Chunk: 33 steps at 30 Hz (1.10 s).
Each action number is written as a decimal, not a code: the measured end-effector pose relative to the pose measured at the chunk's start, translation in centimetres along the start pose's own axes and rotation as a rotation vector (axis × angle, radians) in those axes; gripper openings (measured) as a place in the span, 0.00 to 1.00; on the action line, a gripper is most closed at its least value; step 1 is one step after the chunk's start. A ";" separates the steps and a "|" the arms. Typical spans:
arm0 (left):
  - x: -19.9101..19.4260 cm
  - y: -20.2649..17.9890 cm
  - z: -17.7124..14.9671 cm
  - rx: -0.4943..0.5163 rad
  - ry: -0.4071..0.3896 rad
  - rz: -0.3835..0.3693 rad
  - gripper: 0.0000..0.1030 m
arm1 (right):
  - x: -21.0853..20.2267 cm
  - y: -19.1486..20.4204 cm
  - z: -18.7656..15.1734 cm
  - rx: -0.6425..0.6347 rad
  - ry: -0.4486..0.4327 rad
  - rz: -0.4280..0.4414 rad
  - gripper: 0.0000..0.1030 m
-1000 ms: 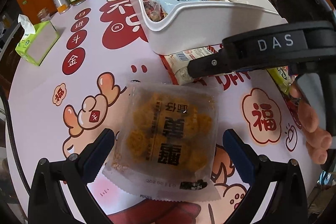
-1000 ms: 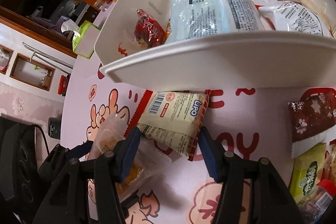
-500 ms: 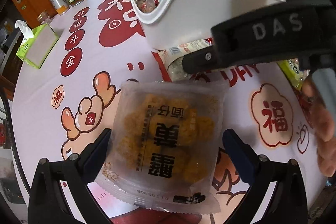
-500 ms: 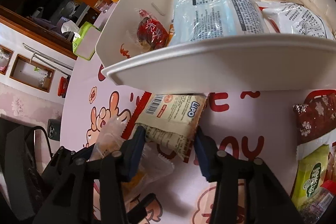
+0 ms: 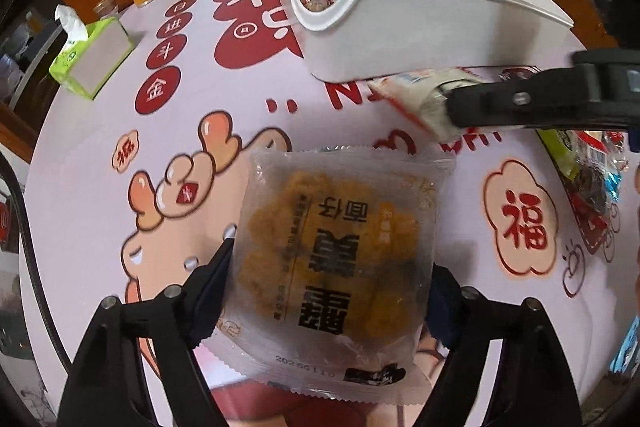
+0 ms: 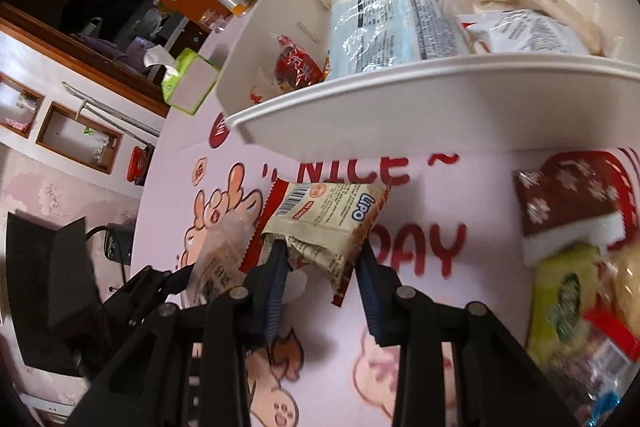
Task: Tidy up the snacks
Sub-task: 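Lift both packs into the white tray and open both tools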
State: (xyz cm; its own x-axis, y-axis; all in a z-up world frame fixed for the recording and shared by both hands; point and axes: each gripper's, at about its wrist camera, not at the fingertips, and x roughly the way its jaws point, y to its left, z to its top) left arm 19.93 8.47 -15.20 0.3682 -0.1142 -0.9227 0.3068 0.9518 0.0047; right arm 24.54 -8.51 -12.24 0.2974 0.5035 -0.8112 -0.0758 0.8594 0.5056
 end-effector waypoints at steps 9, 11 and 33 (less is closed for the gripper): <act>-5.9 -2.1 -0.9 0.016 -0.079 -0.010 0.77 | -7.8 0.5 -2.7 -0.115 -0.103 -0.035 0.33; -8.1 -2.7 -0.2 0.022 -0.114 -0.012 0.77 | -9.7 0.6 -2.8 -0.134 -0.135 -0.043 0.33; -23.8 -6.2 21.5 -0.073 -0.393 0.144 0.78 | -27.6 3.7 9.0 -0.258 -0.532 -0.239 0.33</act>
State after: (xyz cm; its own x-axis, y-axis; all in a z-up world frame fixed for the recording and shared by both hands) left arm 28.17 -0.86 14.99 0.7138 -0.0654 -0.6972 0.1701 0.9820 0.0820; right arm 24.62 -20.07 14.66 0.7615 0.2393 -0.6024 -0.1559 0.9697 0.1880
